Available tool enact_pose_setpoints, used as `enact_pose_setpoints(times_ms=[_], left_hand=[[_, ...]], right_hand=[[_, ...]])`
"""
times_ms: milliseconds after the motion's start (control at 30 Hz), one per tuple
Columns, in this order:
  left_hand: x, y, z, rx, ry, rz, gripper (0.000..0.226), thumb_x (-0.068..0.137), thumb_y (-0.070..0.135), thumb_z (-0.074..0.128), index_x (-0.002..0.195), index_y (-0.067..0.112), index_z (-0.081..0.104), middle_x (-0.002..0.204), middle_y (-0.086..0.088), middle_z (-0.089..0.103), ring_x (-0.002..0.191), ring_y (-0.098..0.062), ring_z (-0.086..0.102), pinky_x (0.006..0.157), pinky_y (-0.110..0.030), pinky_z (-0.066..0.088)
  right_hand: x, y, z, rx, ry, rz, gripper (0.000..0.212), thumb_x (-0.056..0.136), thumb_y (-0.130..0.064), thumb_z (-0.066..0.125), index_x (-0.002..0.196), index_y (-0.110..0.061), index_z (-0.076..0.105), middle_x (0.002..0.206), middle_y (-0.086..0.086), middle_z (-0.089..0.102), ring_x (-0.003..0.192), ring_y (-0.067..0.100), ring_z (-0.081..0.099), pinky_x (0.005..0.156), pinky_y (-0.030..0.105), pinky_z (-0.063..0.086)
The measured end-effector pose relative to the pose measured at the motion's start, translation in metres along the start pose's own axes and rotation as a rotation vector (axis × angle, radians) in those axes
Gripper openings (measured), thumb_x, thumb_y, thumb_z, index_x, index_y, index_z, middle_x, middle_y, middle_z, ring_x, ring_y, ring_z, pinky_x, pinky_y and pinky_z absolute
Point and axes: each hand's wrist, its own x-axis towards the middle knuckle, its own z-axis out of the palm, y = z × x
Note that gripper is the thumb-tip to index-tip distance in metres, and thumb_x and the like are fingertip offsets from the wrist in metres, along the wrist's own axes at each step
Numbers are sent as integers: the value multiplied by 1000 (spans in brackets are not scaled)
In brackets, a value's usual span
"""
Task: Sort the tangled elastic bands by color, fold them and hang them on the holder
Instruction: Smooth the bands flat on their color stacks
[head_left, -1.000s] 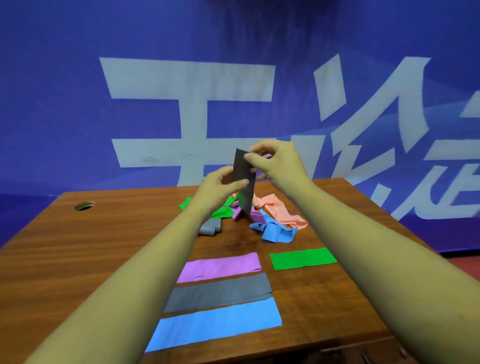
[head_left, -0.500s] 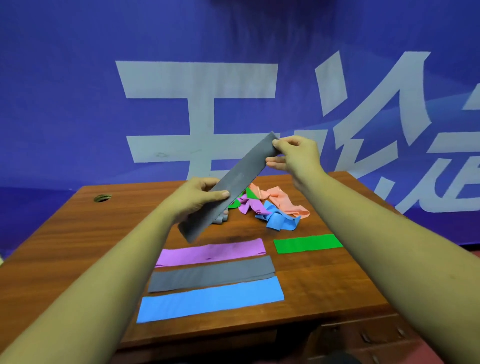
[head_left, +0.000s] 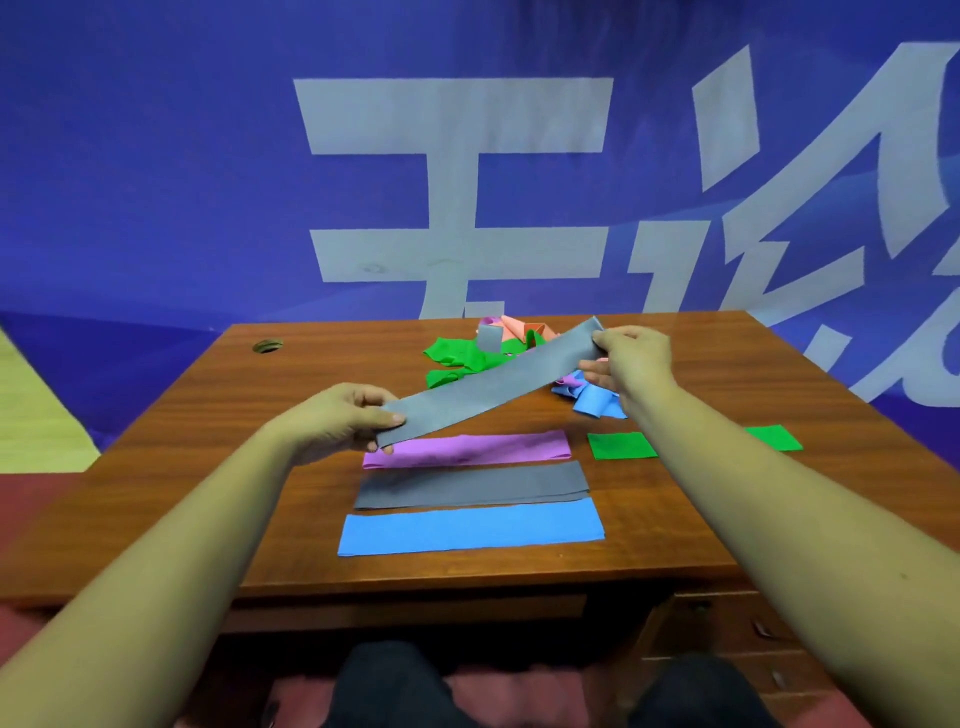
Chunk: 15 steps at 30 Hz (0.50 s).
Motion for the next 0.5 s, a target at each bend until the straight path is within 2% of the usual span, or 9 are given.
enact_pose_setpoints(times_ms=[67,133,267,333,433,500], left_hand=[[-5,-17,-5,-94,94,-1,17,87,7,67,104,4,67,77,-5,64,57,-8,56,55,-18,48],[-8,-32,-7,-143,196,-4,15,89,4,65,103,9,65,78,-4,62,55,-8,54,58,-20,48],[-9,-56,-3,-121,377,-28,16,86,3,69,92,14,59,76,-10,56,57,-16,51,64,-31,42],[-9,-66,4,-80,411,-21,14,87,3,69,91,12,59,77,-12,59,60,-17,53,64,-31,44],[-10,-78,14,42,462,0,13,87,3,69,93,10,60,75,-8,62,60,-14,56,53,-22,47],[-8,-89,16,128,489,10,16,85,3,71,90,14,62,78,-8,61,62,-17,59,59,-29,51]], right_hand=[[-1,22,-7,-108,22,-4,12,88,-6,61,76,-9,61,76,17,60,43,17,56,39,21,41],[-7,44,-13,-187,6,-13,13,84,-5,66,73,-12,63,75,16,59,46,18,46,40,20,34],[-20,77,-22,-297,-44,62,12,80,-3,74,89,-9,67,68,8,57,48,15,43,37,19,33],[-22,90,-26,-398,-40,76,11,78,-9,77,86,-9,69,73,8,63,54,16,50,46,24,40],[-24,102,-29,-525,-20,38,10,75,-16,79,79,-13,70,78,3,68,71,18,59,64,31,47],[-28,109,-30,-592,-21,16,9,76,-16,78,78,-13,71,80,0,68,80,19,62,71,33,50]])
